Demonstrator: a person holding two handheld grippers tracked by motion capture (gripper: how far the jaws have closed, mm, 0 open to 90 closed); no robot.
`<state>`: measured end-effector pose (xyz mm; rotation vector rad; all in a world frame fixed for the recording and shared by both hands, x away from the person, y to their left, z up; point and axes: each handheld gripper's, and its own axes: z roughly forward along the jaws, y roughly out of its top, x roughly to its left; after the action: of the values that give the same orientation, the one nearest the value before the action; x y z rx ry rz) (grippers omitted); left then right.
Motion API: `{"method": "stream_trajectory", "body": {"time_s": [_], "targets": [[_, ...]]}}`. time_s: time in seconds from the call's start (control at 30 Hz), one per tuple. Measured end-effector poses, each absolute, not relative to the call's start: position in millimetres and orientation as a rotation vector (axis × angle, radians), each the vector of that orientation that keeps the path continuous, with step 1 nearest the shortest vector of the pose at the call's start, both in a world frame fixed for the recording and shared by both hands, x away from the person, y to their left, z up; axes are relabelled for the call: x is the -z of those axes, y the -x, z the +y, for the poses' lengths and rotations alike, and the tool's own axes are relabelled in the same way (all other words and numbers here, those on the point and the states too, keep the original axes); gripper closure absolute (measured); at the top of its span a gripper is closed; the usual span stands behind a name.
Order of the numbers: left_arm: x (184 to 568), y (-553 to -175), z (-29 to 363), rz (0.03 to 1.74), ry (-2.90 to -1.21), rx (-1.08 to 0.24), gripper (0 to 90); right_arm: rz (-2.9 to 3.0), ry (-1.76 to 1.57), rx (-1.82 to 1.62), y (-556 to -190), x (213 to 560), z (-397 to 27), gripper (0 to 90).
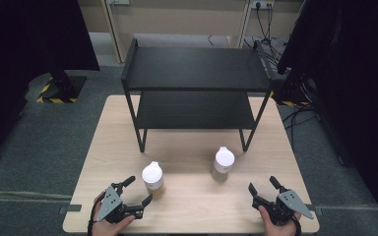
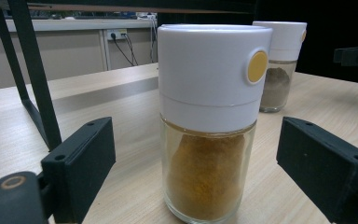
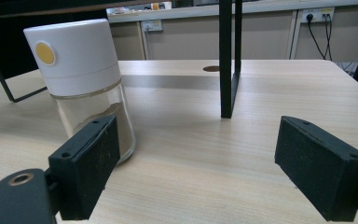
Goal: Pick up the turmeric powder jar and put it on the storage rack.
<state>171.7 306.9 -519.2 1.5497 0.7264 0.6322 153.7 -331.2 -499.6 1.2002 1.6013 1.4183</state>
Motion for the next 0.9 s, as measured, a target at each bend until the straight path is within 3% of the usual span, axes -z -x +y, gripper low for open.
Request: {"method": "stream_trajectory", "body": {"time_s": [0.9], "targets": [[512,-188,292,0.718,-1.524,-0.633,11.2,1.603,-1.203,-1.42,-155,499,-332,14.2]]}}
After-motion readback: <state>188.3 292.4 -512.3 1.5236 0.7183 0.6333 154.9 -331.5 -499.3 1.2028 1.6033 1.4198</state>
